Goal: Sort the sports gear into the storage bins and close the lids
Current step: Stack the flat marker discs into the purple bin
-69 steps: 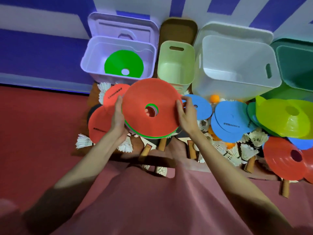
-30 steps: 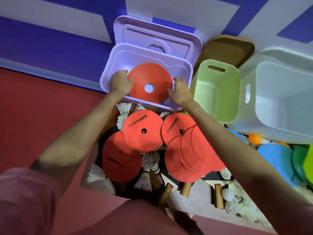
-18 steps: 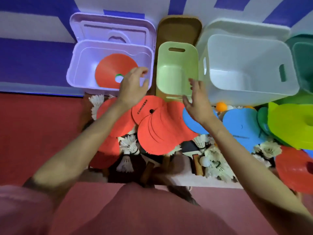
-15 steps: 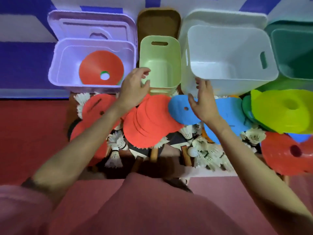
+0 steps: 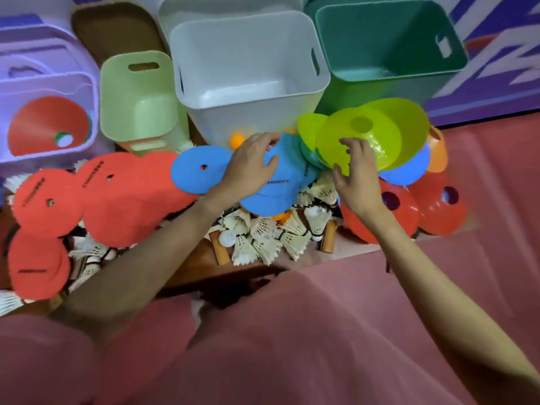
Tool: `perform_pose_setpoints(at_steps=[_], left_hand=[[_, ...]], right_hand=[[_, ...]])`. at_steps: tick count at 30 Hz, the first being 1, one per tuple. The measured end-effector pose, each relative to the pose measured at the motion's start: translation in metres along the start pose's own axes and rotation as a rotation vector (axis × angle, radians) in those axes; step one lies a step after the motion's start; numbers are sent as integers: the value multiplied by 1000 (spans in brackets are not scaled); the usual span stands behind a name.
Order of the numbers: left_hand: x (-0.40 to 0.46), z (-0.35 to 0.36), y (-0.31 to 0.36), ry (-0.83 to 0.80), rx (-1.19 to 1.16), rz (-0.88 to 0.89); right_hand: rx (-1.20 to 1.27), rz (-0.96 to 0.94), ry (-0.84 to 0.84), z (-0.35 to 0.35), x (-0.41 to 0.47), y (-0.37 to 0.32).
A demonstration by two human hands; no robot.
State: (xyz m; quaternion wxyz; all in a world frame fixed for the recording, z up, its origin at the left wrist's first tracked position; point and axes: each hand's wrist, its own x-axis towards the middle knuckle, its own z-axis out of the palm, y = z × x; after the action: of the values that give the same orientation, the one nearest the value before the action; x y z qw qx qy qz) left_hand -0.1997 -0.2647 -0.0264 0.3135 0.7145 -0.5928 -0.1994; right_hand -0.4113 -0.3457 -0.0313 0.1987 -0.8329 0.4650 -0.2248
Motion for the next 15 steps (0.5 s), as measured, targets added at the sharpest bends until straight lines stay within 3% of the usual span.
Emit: perform_pose_setpoints(at_steps=[2,6,11,15], left_hand=[[5,20,17,-24,6,-22],[17,50,36,12,-24,-204],[43,71,47,15,-494,-704],[58,81,61,-12,-807,-760]], right_hand=[[-95,-14,-24,-15,4,24],[-361,-112,-230,-38,25,61],[-501,-179,-390,-47,53,78],[-627,-263,-465,-42,63,81]])
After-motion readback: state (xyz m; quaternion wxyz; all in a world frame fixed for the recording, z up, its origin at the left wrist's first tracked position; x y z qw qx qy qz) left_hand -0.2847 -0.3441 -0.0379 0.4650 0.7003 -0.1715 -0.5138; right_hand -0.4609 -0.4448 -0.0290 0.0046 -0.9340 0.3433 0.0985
